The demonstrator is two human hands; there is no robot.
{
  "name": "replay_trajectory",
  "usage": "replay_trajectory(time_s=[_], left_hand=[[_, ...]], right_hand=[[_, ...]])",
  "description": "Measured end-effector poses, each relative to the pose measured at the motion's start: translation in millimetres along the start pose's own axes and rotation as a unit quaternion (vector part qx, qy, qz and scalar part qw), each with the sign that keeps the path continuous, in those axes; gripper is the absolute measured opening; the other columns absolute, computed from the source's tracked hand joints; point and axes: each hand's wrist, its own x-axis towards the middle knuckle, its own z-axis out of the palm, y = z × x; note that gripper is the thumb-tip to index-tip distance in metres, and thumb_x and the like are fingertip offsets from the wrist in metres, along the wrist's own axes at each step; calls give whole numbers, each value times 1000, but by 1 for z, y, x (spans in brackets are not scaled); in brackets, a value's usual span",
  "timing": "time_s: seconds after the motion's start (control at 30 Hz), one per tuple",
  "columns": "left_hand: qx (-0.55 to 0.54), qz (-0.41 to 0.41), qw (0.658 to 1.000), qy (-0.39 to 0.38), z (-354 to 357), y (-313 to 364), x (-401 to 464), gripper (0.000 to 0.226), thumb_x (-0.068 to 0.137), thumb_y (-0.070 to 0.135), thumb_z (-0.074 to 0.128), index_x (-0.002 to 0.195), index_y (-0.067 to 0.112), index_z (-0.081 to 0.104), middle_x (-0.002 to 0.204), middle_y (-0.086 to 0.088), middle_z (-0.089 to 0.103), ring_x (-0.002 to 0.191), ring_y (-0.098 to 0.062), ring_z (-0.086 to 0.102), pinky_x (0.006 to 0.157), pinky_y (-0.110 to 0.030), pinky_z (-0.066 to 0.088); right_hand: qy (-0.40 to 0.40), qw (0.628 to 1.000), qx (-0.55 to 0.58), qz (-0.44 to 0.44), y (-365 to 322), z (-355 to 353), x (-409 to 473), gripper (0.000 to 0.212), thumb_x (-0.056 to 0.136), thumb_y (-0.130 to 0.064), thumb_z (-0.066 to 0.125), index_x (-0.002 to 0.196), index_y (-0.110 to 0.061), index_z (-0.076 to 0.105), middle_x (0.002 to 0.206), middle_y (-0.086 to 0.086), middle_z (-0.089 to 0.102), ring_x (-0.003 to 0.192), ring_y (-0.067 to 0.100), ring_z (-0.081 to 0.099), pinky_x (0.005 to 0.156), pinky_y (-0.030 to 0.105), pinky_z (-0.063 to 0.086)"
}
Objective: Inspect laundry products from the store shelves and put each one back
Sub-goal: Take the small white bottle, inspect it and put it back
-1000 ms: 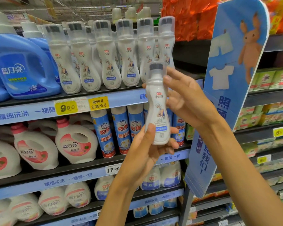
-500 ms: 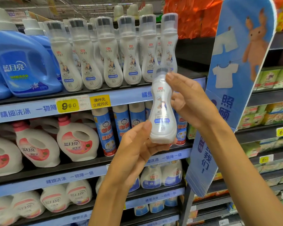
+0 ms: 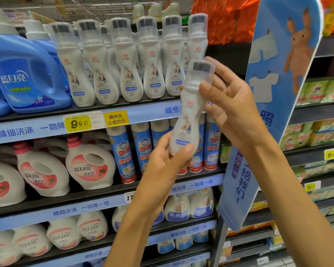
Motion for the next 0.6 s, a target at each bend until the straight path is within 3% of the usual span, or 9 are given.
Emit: replay_trajectory(time_s=[0.13,0.23,0.3,0.37,0.43,0.5,0.6], left_hand=[[85,53,993,67,2,-5,12,51,74,41,69,120,32,53,109,7,67,100,-4,64,79,-13,49],[101,99,984,107,-7,-4,22,44,78,21,72,119,22,56,110,0,67,102,-12,64,82,-22,54],[107,124,979,124,-12,-1,27,43,79,7,72,117,20,57,112,-3,66,102,-14,65,78,-21,54],[113,138,975,129,-13,3,30,48,78,3,72,119,21,56,117,-4,64,104,-11,64,75,-17,53],[119,144,974,124,-13,4,30,53,77,4,73,122,22,53,121,-3,63,107,-9,63,76,-16,53],[122,126,978,112,-13,3,28,56,73,14,78,122,25,52,121,-2,62,107,-10,63,77,-19,54],[147,97,980,93,-9,0,25,56,64,33,79,115,24,57,108,5,68,97,-8,67,77,-21,55]], right_hand=[[-91,995,-41,-6,1,6,-9,48,84,-3,56,130,-12,48,122,3,63,116,21,58,94,33,49],[-144,989,-44,-8,2,6,-18,55,81,3,60,131,-16,47,128,1,59,122,19,54,96,33,47],[-180,980,-85,-15,2,5,-24,60,79,7,64,133,-11,47,134,7,55,127,26,51,101,36,45],[-211,969,-125,-27,0,5,-27,61,79,9,67,134,-9,48,130,-1,60,126,20,53,99,30,45],[-219,965,-141,-35,-2,6,-27,61,78,9,66,134,-10,48,126,-7,61,123,16,54,97,25,45],[-205,971,-119,-25,-3,7,-25,60,78,9,65,133,-8,48,128,0,59,125,22,53,99,31,45],[-142,987,-79,2,-3,7,-23,62,79,5,67,134,-8,42,129,5,57,123,23,54,98,34,46]])
